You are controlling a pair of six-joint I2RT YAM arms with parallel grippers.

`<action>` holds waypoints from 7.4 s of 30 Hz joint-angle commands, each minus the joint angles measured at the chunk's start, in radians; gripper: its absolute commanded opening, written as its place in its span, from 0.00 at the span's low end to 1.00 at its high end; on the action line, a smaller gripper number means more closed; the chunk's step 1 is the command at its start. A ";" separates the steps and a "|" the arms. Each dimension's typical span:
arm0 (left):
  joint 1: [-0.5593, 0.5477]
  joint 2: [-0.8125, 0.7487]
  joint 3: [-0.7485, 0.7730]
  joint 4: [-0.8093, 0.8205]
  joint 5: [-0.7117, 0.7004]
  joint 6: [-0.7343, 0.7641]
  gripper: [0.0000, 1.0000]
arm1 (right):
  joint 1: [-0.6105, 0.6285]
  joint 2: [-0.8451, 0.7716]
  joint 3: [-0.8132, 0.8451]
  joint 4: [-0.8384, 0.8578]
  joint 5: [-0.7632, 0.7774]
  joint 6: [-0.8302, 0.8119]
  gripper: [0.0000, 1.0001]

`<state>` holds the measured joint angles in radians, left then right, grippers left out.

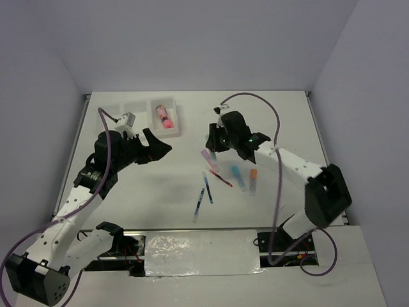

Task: Sort the stationery into containers
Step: Pick up the stationery from the center of the board, then place the stationery in the storage box, then pick up the stationery from the center of the board, then place the stationery in the storage box, then pick up the stationery from the center of the board.

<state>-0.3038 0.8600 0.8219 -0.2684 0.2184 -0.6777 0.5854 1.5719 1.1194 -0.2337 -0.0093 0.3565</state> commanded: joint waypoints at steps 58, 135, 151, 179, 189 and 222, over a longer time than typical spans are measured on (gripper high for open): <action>0.189 0.779 0.686 -0.118 -0.447 0.195 0.00 | 0.123 -0.501 -0.151 -0.075 0.126 -0.082 1.00; -0.096 0.401 0.146 0.334 0.119 -0.127 0.99 | 0.105 -0.025 -0.001 0.068 -0.079 -0.205 0.09; -0.175 0.464 0.152 0.452 0.124 -0.198 0.74 | 0.110 -0.262 -0.059 0.152 -0.406 -0.113 0.12; 0.014 0.755 0.713 -0.190 -0.448 0.173 0.00 | -0.062 -0.265 -0.065 0.002 -0.178 -0.025 1.00; 0.129 1.273 1.324 -0.422 -0.783 0.283 0.00 | -0.071 -0.475 -0.151 -0.151 -0.156 -0.102 1.00; 0.132 0.932 1.231 -0.468 -0.607 0.231 0.99 | -0.016 -0.250 -0.271 -0.270 0.155 0.009 0.71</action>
<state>-0.1097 2.0258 2.0830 -0.7349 -0.4564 -0.4122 0.5472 1.3106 0.8742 -0.4808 0.0677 0.3355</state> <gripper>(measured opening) 0.993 0.716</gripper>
